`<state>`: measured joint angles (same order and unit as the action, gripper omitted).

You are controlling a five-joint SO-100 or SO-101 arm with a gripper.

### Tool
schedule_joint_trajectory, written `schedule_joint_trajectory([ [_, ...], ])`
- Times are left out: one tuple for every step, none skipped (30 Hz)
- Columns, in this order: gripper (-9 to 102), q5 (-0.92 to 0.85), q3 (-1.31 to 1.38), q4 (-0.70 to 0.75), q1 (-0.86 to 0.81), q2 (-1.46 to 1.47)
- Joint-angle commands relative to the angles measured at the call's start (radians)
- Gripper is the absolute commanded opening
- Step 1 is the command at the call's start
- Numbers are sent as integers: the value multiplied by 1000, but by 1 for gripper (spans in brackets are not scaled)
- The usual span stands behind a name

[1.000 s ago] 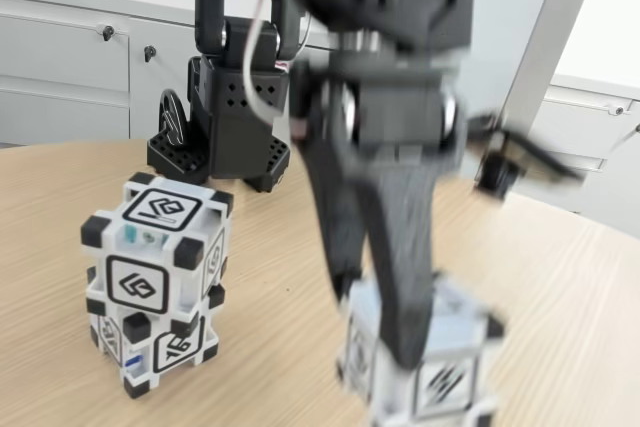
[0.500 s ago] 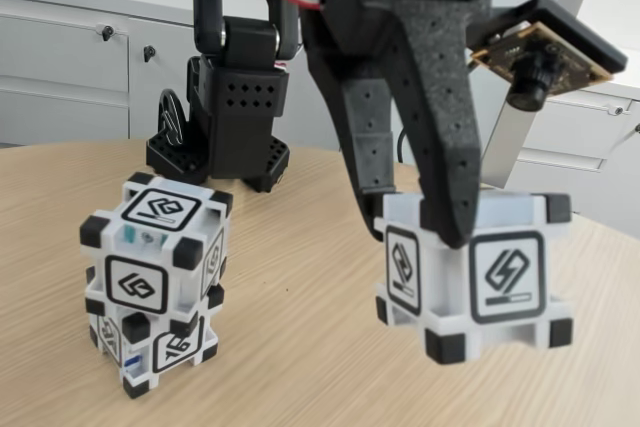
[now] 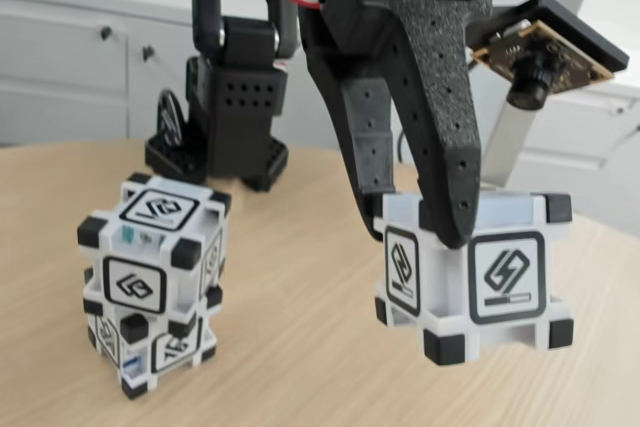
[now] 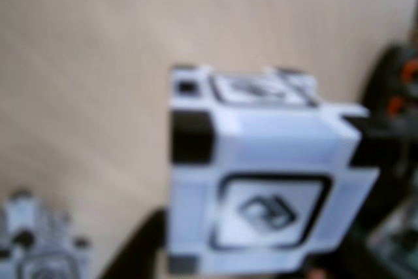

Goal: Stack cubes from left to right.

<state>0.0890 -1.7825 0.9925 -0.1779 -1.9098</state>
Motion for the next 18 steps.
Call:
schedule_joint_trajectory([
  [9,21,26,5,-8,-51],
  [9,25,28,12,-8,-51],
  [9,25,35,28,-9,-51],
  [9,28,37,49,-8,-51],
  [9,31,38,80,-8,-51],
  [8,31,38,117,-12,-51],
  [8,25,43,158,-15,-51],
  [8,14,46,193,-15,-52],
  [8,8,51,224,-8,-61],
  [8,5,58,252,-8,-78],
  [8,11,61,272,-8,-95],
  [8,21,63,276,-8,-118],
  [8,29,63,278,-8,-147],
  [8,31,63,281,-8,-179],
  [8,32,63,290,-8,-210],
  [8,40,63,291,-14,-239],
  [8,48,63,291,-18,-267],
  [8,54,63,291,-21,-295],
])
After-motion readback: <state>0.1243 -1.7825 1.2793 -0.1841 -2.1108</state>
